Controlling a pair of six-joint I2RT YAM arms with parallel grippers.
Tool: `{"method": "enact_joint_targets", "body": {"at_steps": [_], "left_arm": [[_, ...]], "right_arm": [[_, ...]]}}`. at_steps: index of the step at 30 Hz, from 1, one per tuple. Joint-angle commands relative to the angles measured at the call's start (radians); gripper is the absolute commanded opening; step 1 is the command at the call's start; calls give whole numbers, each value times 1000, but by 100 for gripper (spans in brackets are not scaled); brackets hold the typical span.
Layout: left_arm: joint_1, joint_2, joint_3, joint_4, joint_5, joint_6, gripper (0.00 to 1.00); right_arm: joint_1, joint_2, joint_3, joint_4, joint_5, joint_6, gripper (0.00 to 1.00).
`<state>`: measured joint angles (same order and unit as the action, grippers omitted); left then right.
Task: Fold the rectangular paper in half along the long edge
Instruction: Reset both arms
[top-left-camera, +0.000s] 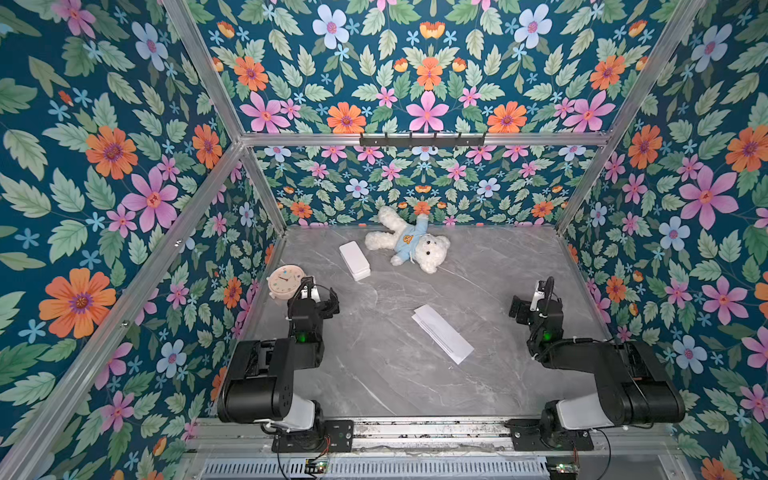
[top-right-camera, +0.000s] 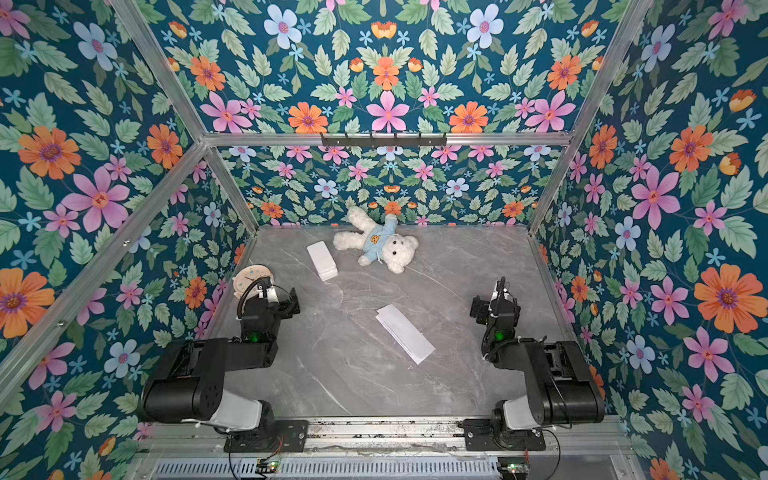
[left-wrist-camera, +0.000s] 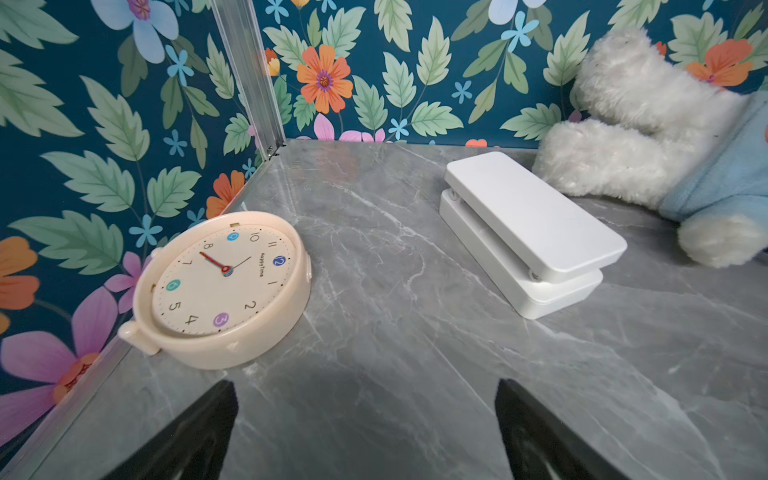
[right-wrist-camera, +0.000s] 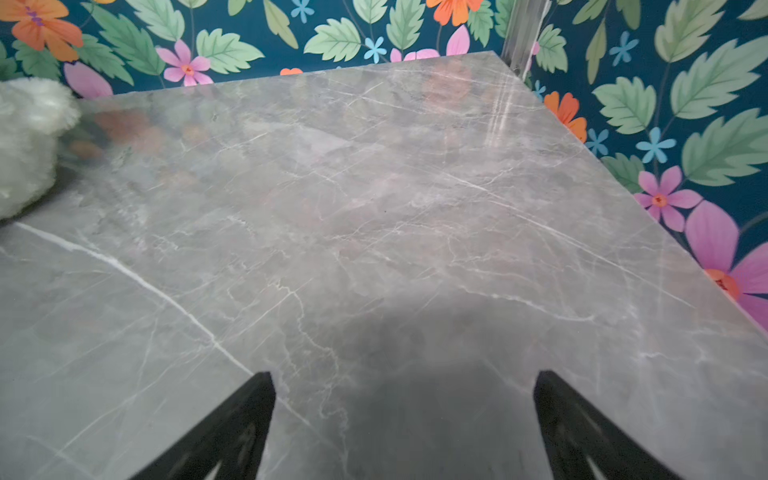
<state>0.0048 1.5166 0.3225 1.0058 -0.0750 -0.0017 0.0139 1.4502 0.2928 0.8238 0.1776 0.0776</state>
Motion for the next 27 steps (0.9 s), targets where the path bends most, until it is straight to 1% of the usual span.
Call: {"method": "enact_joint_targets", "body": {"at_steps": [1, 3, 5, 7, 8, 9, 11, 13, 27], "left_arm": [[1, 64, 17, 115, 53, -11, 100], [3, 49, 18, 75, 46, -21, 100], [3, 61, 8, 104, 32, -26, 100], [-3, 91, -33, 212, 20, -16, 100], [-5, 96, -35, 236, 10, -9, 100], [-5, 81, -30, 188, 13, -13, 100], [-6, 90, -33, 219, 11, -12, 100], [-6, 81, -31, 192, 17, -12, 100], [-16, 86, -26, 196, 3, -4, 100]], "right_arm": [[-6, -5, 5, 102, -42, -20, 99], [-7, 6, 2, 128, -46, -21, 99], [-6, 1, 5, 114, -47, -19, 99], [-6, 2, 3, 119, -47, -19, 99], [-7, 3, 5, 117, -47, -19, 99], [-8, 3, 5, 117, -47, -19, 99], [-7, 3, 5, 119, -46, -19, 99], [-7, 3, 5, 117, -46, -19, 99], [-7, 3, 5, 120, -46, -19, 99]]}}
